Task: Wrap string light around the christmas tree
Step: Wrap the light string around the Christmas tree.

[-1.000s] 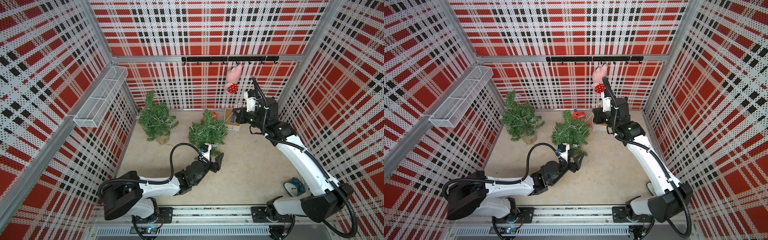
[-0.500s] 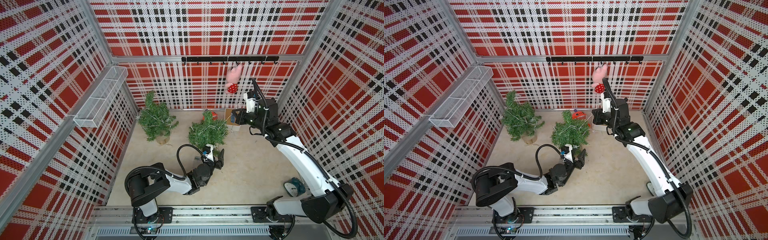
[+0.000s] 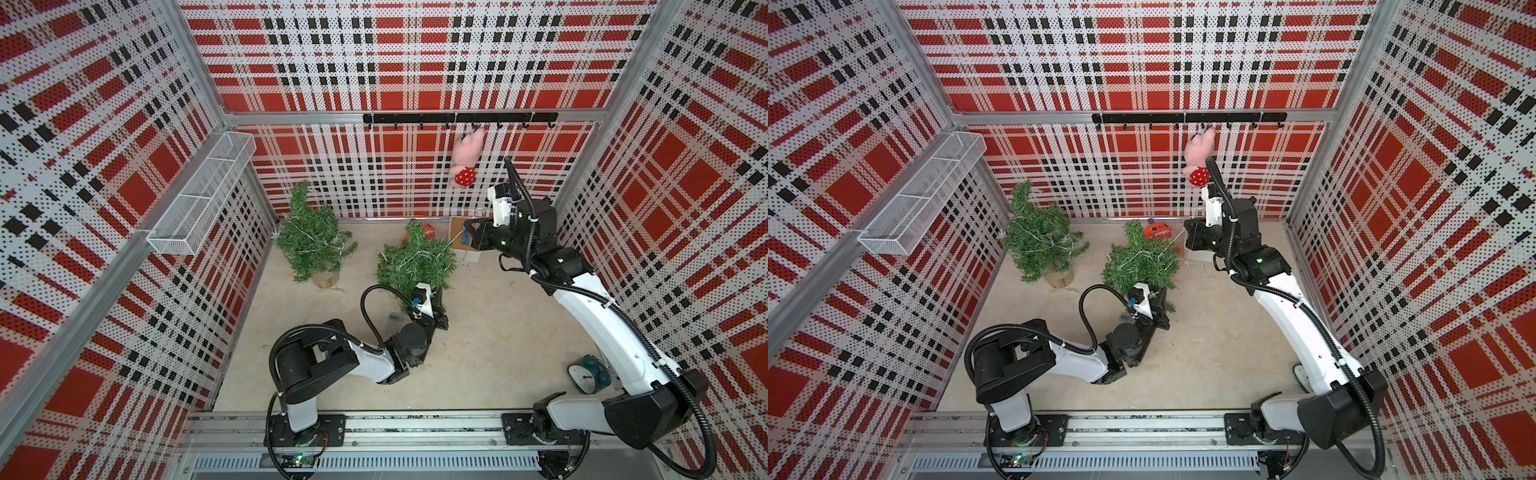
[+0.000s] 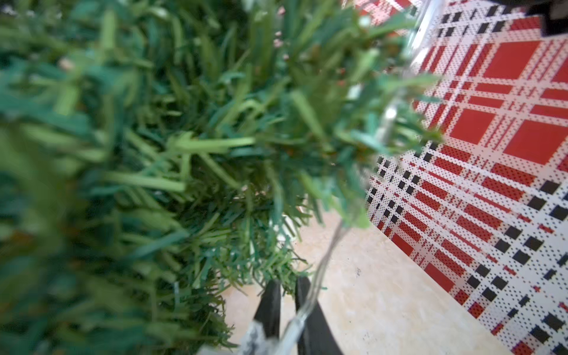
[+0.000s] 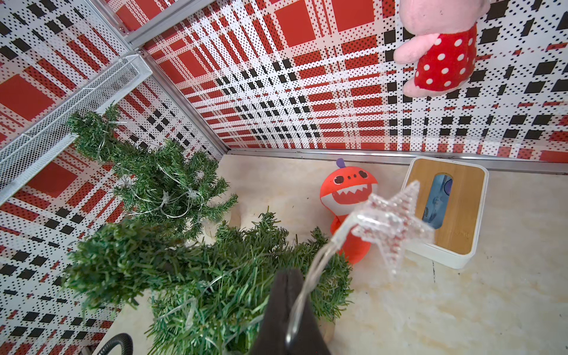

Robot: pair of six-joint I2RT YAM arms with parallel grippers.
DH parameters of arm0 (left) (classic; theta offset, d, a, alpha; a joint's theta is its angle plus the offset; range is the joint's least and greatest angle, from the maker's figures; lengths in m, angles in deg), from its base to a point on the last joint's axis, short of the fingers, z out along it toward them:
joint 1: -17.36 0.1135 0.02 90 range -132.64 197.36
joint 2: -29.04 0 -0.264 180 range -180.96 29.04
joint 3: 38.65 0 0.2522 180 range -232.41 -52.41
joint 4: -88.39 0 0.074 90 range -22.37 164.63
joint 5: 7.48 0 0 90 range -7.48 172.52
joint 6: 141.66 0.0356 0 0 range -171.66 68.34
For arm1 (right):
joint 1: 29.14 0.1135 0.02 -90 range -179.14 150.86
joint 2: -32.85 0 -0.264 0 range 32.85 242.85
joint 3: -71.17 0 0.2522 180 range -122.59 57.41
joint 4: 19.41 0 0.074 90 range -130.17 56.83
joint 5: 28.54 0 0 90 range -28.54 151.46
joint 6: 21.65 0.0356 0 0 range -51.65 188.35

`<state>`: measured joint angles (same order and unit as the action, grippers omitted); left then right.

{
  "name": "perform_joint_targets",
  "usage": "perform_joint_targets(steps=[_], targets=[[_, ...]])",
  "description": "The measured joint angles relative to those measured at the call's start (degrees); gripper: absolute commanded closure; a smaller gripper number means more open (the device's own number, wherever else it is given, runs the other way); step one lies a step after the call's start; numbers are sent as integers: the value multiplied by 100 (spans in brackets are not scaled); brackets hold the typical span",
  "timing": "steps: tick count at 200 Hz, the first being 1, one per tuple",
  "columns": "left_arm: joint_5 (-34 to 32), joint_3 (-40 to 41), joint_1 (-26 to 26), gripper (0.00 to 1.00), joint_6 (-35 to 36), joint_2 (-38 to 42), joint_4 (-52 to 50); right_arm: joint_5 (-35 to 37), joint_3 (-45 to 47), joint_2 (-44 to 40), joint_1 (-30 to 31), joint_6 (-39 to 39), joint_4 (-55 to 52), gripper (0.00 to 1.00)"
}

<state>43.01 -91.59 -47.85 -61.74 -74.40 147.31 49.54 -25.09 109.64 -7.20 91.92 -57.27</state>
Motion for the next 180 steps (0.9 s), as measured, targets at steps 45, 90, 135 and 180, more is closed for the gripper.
perform_joint_targets(steps=[45,90,135,180], targets=[[706,-249,-525,100,153,444,-243,13,0,2,-11,-13,4,100],[1648,-1027,-516,100,-120,560,-739,63,2,28,-72,-22,31,99],[2481,-1482,-601,100,-114,490,-1211,66,505,33,-599,-48,-22,70],[3200,-2155,-326,100,-636,297,-1816,-264,647,4,-909,-7,-422,33]])
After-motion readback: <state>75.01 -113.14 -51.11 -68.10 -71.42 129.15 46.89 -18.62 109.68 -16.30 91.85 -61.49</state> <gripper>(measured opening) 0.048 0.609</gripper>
